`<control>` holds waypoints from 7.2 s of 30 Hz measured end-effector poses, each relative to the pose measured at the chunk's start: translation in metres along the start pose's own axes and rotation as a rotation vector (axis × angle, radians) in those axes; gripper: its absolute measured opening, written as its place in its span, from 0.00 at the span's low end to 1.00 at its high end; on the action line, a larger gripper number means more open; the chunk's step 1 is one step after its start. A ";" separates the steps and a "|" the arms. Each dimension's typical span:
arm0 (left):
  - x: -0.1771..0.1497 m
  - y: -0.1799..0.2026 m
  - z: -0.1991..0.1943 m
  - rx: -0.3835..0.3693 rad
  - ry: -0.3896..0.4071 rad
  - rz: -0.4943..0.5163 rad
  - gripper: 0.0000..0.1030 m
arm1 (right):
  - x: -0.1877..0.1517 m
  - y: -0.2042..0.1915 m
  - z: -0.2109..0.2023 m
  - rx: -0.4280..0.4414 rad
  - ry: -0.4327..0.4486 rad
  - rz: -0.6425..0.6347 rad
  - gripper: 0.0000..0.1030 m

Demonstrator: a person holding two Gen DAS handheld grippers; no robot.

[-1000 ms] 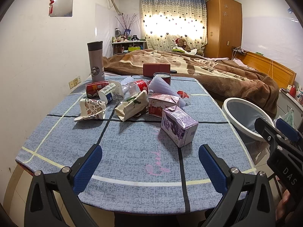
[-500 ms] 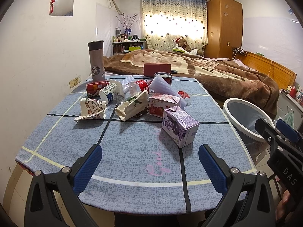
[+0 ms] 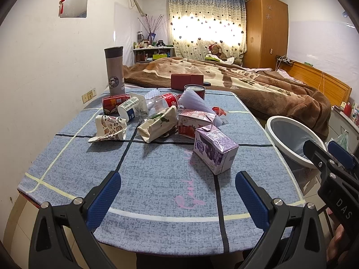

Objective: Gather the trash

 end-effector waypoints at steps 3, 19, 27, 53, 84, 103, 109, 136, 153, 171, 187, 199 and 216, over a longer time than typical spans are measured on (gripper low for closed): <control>0.000 -0.002 0.002 -0.003 -0.004 -0.003 1.00 | -0.001 0.000 0.001 0.001 -0.003 -0.004 0.68; 0.008 -0.071 0.033 0.008 -0.071 -0.116 1.00 | -0.002 -0.041 0.044 0.214 -0.097 -0.025 0.68; 0.022 -0.107 0.056 0.017 -0.100 -0.145 1.00 | -0.007 -0.070 0.073 0.288 -0.192 -0.046 0.68; 0.050 -0.149 0.153 0.144 -0.239 -0.256 1.00 | -0.005 -0.094 0.100 0.265 -0.244 -0.100 0.41; 0.061 -0.203 0.173 0.051 -0.187 -0.570 0.81 | -0.005 -0.093 0.106 0.284 -0.236 -0.098 0.40; 0.063 -0.167 0.175 0.046 -0.179 -0.379 0.40 | -0.004 -0.089 0.106 0.303 -0.227 -0.090 0.40; 0.064 -0.156 0.150 0.054 -0.144 -0.310 0.40 | -0.003 -0.084 0.101 0.314 -0.213 -0.078 0.40; 0.094 0.013 0.076 -0.267 -0.050 -0.010 0.40 | 0.030 0.013 0.075 0.164 -0.094 0.072 0.40; 0.088 0.176 0.090 -0.541 -0.153 0.195 0.40 | 0.032 0.112 0.077 -0.067 -0.086 0.147 0.40; 0.057 0.257 0.124 -0.550 -0.268 0.298 0.41 | 0.001 0.160 0.104 -0.138 -0.242 0.167 0.40; 0.064 0.244 0.114 -0.543 -0.245 0.265 0.64 | 0.002 0.171 0.095 -0.155 -0.227 0.211 0.57; 0.078 0.189 0.088 -0.502 -0.170 0.186 0.65 | 0.016 0.138 0.081 -0.113 -0.158 0.172 0.57; 0.084 0.050 0.071 -0.294 -0.075 0.042 0.69 | 0.025 0.059 0.090 0.066 -0.133 0.072 0.57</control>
Point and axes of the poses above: each gripper's, at about its wrist camera, not at the fingertips, and z roughly the way its jaws point, y to its right, x to its top, the point moved 5 cm from there along z, roughly the way its jaws point, and after that the axes turned 3 degrees about -z, right-handed, at the moved point
